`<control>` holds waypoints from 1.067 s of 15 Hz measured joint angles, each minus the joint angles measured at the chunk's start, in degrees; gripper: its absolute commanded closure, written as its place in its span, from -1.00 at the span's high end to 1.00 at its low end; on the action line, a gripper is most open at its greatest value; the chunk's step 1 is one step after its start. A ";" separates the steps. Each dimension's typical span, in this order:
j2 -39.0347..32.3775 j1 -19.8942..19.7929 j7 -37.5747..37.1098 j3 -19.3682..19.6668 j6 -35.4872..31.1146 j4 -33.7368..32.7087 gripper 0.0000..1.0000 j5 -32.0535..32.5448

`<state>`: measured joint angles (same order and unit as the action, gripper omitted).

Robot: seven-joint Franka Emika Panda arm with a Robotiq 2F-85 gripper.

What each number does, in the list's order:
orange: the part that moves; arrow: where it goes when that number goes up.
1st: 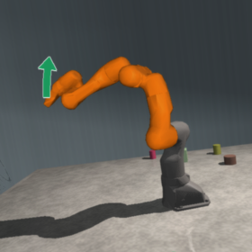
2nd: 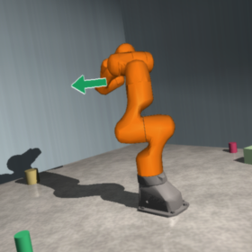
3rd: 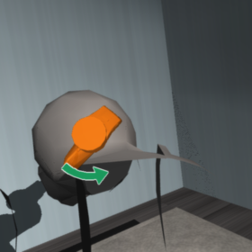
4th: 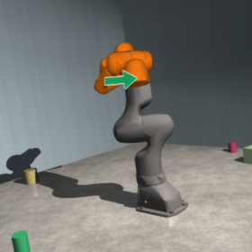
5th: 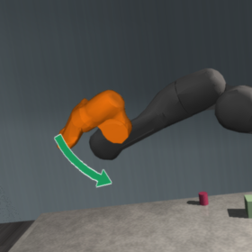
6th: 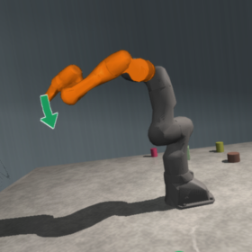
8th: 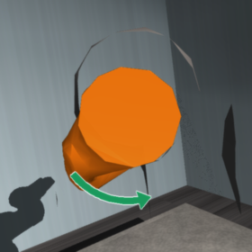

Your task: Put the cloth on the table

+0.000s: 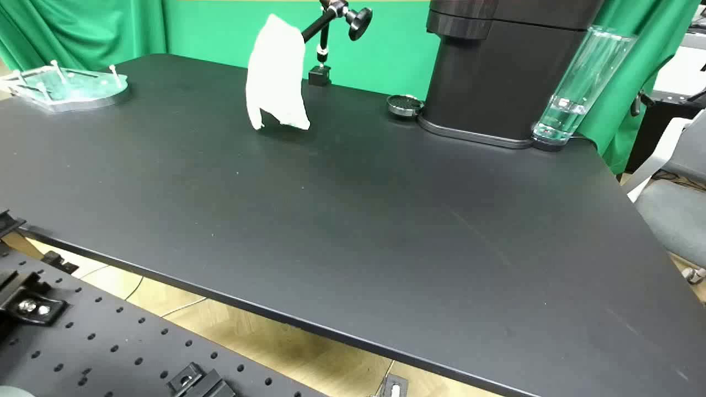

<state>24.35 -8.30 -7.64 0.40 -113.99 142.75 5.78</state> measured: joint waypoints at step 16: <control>-0.34 0.52 0.56 0.02 -1.02 0.12 1.00 -0.01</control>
<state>24.01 -7.78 -7.08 0.41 -115.02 142.86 5.78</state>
